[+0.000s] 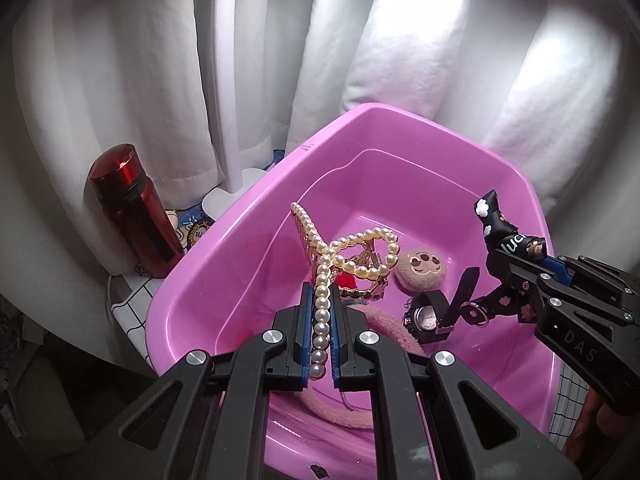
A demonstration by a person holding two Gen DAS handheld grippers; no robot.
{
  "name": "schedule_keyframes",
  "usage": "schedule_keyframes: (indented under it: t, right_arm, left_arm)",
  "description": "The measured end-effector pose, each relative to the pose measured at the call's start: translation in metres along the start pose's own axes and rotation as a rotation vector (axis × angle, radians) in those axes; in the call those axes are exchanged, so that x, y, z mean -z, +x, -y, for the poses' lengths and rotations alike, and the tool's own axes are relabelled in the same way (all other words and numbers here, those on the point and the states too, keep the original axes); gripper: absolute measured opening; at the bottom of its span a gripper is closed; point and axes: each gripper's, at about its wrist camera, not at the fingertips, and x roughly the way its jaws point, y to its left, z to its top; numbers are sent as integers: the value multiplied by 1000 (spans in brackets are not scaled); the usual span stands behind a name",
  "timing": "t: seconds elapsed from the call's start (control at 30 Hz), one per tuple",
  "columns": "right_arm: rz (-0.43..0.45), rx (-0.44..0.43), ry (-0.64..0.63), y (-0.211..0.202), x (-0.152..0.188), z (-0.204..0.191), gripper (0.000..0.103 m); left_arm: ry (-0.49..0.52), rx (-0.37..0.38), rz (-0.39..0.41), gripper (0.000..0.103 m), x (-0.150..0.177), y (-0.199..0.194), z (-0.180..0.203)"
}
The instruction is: Organize jewelry
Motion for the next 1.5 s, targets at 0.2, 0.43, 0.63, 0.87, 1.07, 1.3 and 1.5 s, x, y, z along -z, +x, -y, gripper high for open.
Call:
schedule_keyframes:
  t: [0.2, 0.43, 0.63, 0.87, 1.07, 1.3, 1.5]
  right_arm:
    - [-34, 51, 31, 12, 0, 8, 52]
    - [6, 88, 23, 0, -3, 10, 64]
    - [24, 86, 58, -11, 3, 16, 64]
    - [44, 90, 60, -25, 14, 14, 64]
    - [51, 85, 67, -33, 22, 13, 64]
    - [62, 82, 73, -43, 30, 14, 64]
    - [73, 82, 82, -54, 37, 15, 64]
  left_arm:
    - [3, -21, -19, 11, -2, 8, -2]
    - [1, -58, 49, 77, -6, -9, -4]
    - [-18, -91, 42, 93, -9, -13, -8]
    - [-31, -120, 16, 94, -8, -15, -12]
    - [-43, -126, 1, 94, -8, -18, -11]
    - [-41, -144, 4, 96, -6, -23, -10]
    - [-43, -147, 0, 96, -3, -27, -9]
